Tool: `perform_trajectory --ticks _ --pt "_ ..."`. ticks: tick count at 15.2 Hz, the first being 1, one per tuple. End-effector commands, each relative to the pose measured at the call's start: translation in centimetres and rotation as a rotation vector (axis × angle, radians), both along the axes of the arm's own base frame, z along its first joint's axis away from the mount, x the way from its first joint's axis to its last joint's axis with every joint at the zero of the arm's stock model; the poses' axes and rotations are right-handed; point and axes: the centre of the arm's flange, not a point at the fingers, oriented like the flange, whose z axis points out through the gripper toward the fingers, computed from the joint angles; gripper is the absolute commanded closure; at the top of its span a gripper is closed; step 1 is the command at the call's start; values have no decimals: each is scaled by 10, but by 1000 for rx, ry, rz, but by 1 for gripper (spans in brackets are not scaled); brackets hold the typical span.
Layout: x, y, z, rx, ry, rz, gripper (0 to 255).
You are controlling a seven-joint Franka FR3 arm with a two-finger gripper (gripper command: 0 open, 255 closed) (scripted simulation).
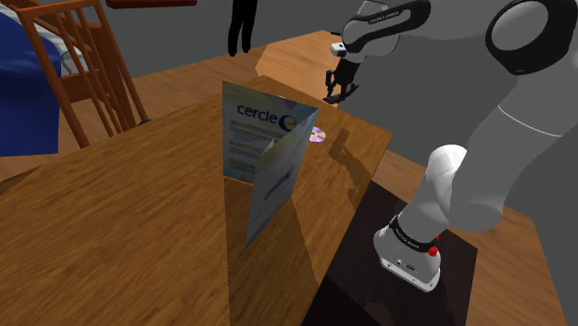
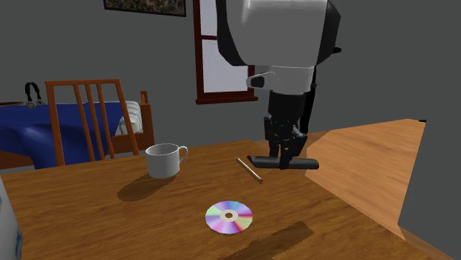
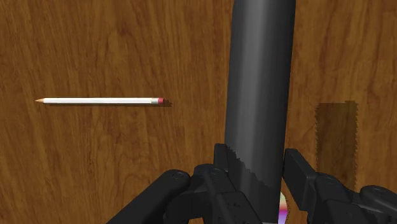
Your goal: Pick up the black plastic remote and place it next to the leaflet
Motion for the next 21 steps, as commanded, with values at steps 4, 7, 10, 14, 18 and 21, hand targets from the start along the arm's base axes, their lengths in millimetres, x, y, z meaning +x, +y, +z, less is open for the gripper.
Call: perform_trajectory --ticks 4,7,10,14,18,21 --pt "0 0 27 0 0 0 255" --pt "0 0 42 0 0 0 255" --pt "0 0 58 0 0 0 255" --pt "0 0 79 0 0 0 255" --pt "0 0 101 0 0 0 255" --pt "0 0 116 0 0 0 255"
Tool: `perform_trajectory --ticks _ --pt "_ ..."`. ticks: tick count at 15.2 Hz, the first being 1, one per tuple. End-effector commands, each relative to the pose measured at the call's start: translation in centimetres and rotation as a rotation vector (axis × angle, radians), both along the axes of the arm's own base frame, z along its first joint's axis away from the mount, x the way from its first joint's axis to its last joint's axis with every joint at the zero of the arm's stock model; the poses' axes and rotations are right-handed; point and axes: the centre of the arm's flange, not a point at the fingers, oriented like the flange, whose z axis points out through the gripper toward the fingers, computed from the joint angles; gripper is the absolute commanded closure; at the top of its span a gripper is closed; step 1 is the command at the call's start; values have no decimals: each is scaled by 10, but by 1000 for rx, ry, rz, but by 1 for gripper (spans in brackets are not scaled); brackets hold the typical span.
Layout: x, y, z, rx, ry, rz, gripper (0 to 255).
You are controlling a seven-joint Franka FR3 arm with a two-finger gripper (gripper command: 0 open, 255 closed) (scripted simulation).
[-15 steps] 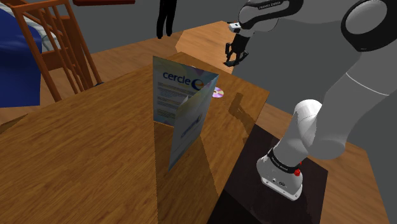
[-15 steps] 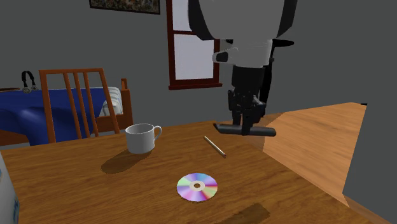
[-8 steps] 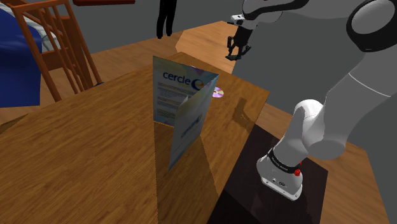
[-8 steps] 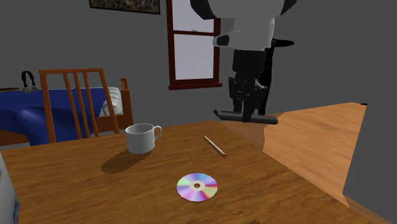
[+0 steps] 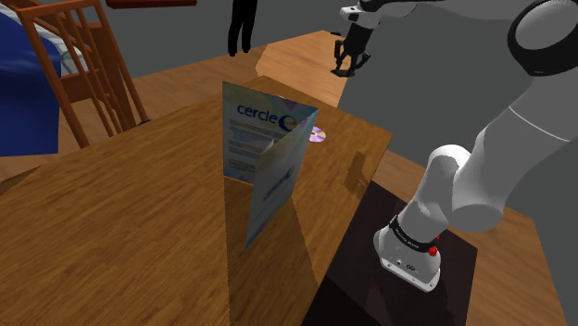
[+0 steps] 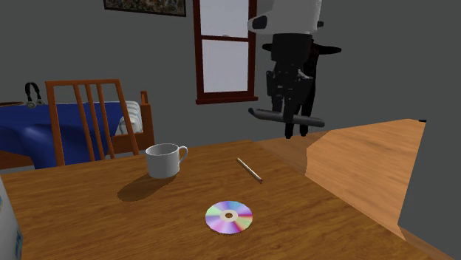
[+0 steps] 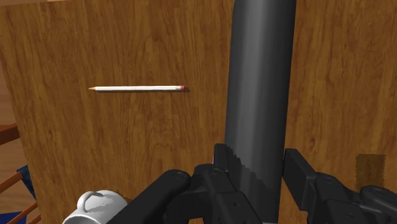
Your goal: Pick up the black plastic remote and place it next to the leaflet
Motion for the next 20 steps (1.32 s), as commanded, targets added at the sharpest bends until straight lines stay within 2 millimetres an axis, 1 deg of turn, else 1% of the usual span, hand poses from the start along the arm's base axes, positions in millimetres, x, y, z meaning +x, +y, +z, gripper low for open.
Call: perform_trajectory --ticks 1,20 --pt "-1 0 10 0 0 0 255" --pt "-1 0 111 0 0 0 255"
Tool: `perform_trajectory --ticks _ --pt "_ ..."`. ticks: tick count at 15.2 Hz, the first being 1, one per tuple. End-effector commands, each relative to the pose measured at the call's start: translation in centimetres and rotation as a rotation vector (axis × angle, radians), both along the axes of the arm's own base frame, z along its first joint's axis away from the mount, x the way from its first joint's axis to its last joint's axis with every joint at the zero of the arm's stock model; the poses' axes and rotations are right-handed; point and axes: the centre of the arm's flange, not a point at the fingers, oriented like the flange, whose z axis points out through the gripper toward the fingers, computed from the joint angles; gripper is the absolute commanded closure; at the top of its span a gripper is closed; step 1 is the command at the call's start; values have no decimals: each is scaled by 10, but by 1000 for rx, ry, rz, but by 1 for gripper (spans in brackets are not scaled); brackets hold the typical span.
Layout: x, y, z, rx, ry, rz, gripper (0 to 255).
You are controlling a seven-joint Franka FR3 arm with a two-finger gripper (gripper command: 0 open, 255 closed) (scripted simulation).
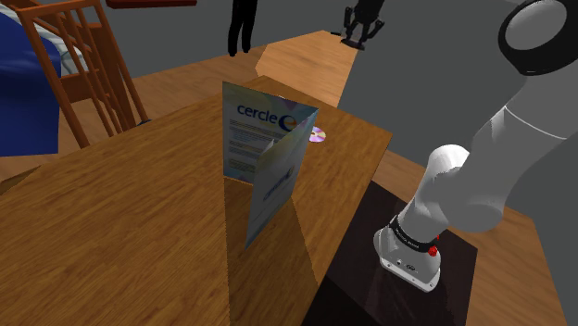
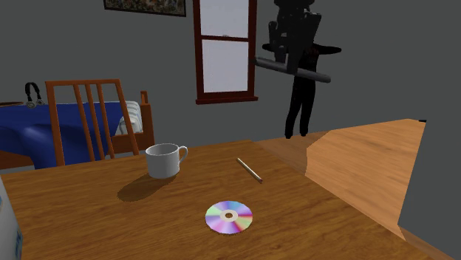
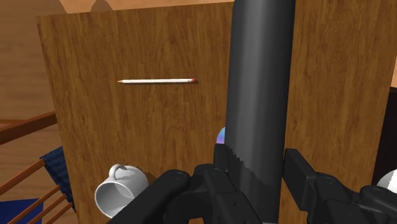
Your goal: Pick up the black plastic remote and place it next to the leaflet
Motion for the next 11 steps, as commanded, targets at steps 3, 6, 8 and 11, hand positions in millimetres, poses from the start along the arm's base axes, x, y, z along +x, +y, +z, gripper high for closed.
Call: perform_trajectory --ticks 3,6,8,11 --pt "1 0 22 0 0 0 255" --pt "1 0 38 0 0 0 255" --pt "1 0 46 0 0 0 255" --pt "10 39 46 0 0 0 255"
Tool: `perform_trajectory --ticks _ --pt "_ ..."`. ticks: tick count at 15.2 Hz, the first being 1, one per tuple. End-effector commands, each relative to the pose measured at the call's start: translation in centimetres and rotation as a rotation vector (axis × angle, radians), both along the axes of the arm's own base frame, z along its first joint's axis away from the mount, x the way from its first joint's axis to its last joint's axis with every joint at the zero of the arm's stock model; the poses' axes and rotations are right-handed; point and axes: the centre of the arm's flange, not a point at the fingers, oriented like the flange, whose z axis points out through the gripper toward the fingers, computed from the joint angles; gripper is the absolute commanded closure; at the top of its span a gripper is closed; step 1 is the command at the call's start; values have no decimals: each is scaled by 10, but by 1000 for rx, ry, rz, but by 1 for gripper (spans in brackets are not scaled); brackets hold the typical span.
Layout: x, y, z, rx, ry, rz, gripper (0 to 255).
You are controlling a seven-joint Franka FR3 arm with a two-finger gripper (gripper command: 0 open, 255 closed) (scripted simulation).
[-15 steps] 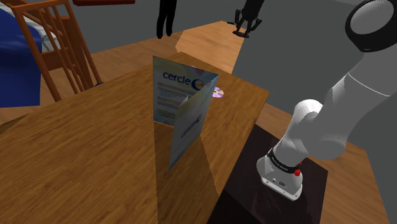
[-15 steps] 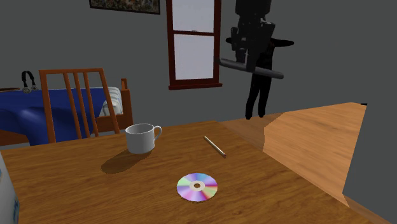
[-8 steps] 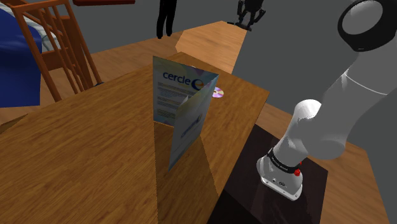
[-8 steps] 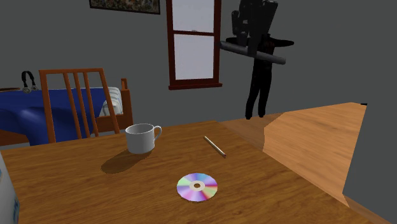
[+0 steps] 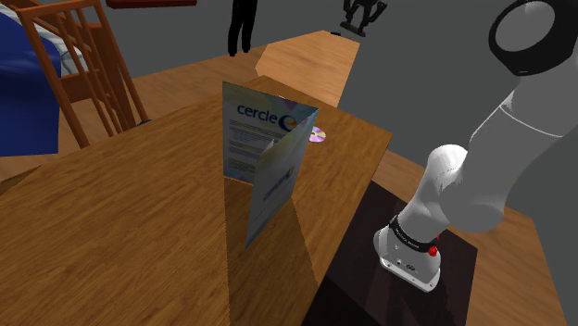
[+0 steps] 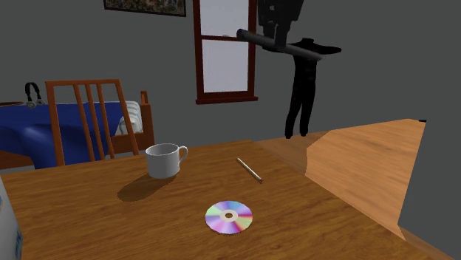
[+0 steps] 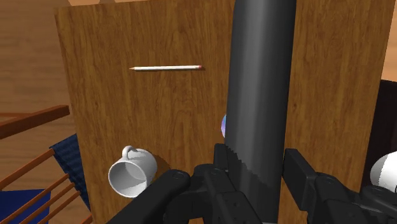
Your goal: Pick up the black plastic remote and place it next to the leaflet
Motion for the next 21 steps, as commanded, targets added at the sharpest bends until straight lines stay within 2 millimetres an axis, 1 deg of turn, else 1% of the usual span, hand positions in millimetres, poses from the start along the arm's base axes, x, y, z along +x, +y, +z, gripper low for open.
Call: perform_trajectory --ticks 1,21 --pt "7 24 -2 0 0 -2 255" --pt "69 281 -2 0 0 -2 255"
